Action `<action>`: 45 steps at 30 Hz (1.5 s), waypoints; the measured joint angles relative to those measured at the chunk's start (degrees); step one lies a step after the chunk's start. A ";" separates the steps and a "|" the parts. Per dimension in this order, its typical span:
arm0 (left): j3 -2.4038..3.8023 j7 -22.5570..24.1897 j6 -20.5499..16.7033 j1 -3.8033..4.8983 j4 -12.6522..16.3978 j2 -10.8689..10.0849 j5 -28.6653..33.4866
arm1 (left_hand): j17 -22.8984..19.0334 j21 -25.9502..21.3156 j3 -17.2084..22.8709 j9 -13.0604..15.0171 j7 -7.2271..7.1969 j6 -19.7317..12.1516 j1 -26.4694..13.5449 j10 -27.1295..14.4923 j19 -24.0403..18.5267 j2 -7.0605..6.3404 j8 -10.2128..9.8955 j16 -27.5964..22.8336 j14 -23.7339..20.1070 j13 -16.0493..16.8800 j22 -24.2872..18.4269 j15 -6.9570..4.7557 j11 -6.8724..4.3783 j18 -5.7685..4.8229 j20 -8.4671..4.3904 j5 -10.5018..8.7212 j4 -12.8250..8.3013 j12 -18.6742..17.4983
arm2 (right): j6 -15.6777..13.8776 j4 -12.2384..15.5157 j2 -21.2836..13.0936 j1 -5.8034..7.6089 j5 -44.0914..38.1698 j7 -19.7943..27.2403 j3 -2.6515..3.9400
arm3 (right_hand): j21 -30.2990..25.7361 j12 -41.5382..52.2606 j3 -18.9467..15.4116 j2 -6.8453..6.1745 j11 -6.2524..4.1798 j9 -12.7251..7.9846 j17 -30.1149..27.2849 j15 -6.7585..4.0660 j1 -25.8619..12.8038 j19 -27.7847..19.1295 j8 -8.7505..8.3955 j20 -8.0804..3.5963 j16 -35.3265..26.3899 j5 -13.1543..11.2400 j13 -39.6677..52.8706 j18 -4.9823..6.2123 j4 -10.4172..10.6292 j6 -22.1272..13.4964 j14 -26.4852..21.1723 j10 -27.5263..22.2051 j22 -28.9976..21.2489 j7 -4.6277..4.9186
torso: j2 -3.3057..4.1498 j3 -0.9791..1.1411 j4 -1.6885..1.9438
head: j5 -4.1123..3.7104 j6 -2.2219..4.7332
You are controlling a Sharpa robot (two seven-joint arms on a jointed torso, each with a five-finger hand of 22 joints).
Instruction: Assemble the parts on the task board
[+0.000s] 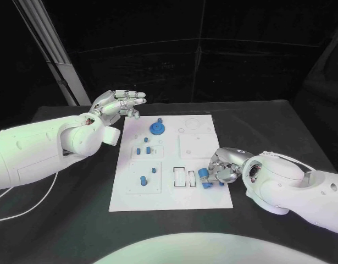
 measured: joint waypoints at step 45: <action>0.00 -0.16 0.22 0.00 0.10 -0.07 0.00 | 0.00 0.00 0.00 0.00 0.00 0.00 -0.24 -0.20 0.00 0.24 0.26 0.00 0.00 0.01 0.01 0.00 0.20 0.00 0.00 0.00 0.00 0.39 | -12.45 1.97 3.07 -0.73 6.34 3.57 0.05 | 0.86 1.92 -1.07 6.90 -0.72 1.80 0.09 -0.81 5.64 0.73 3.09 -0.73 0.65 9.92 4.43 0.02 0.01 0.76 0.00 1.12 -0.02 -0.42 | -0.01 -0.07 0.09 | 0.37 0.33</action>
